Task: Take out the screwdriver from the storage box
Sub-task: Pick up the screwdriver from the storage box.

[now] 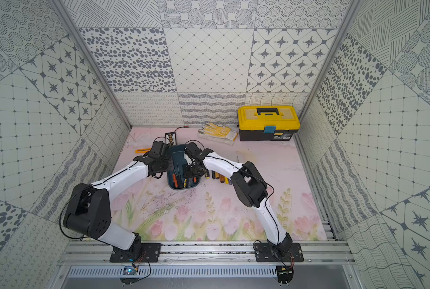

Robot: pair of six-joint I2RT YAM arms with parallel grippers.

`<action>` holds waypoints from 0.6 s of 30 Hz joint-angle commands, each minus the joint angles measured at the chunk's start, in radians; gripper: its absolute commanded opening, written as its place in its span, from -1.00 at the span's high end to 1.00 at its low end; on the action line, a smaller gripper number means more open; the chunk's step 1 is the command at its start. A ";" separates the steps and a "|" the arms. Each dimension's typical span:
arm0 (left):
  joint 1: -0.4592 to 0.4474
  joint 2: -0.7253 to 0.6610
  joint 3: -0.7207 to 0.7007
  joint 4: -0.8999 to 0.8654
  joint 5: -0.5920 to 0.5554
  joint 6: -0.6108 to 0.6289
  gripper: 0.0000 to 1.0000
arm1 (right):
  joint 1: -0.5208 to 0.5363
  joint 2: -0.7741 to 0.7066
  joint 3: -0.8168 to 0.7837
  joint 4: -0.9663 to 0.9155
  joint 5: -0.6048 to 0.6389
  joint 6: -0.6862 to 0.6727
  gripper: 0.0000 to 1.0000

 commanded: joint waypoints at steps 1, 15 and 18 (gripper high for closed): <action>0.011 0.002 0.011 0.056 0.015 0.006 1.00 | 0.010 0.045 0.041 -0.003 -0.001 0.014 0.16; 0.011 -0.002 0.008 0.057 0.015 0.002 1.00 | 0.027 0.164 0.179 -0.185 0.022 -0.031 0.44; 0.010 -0.004 0.008 0.055 0.010 0.002 1.00 | 0.028 0.149 0.161 -0.185 0.043 -0.035 0.60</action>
